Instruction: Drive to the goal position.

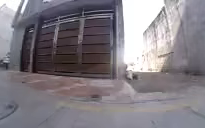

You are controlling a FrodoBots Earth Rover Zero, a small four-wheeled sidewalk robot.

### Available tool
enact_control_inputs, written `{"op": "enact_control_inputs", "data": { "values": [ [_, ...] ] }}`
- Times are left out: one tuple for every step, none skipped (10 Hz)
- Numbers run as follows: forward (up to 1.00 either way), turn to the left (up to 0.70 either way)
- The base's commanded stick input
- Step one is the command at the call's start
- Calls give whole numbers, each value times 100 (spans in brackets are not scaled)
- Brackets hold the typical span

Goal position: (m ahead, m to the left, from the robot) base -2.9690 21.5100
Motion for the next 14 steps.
{"op": "enact_control_inputs", "data": {
  "values": [
    [100,27],
    [100,27],
    [100,27],
    [100,27],
    [100,27],
    [100,27],
    [100,27],
    [100,27],
    [100,27],
    [100,27],
    [100,27],
    [100,27],
    [100,27],
    [100,27]
  ]
}}
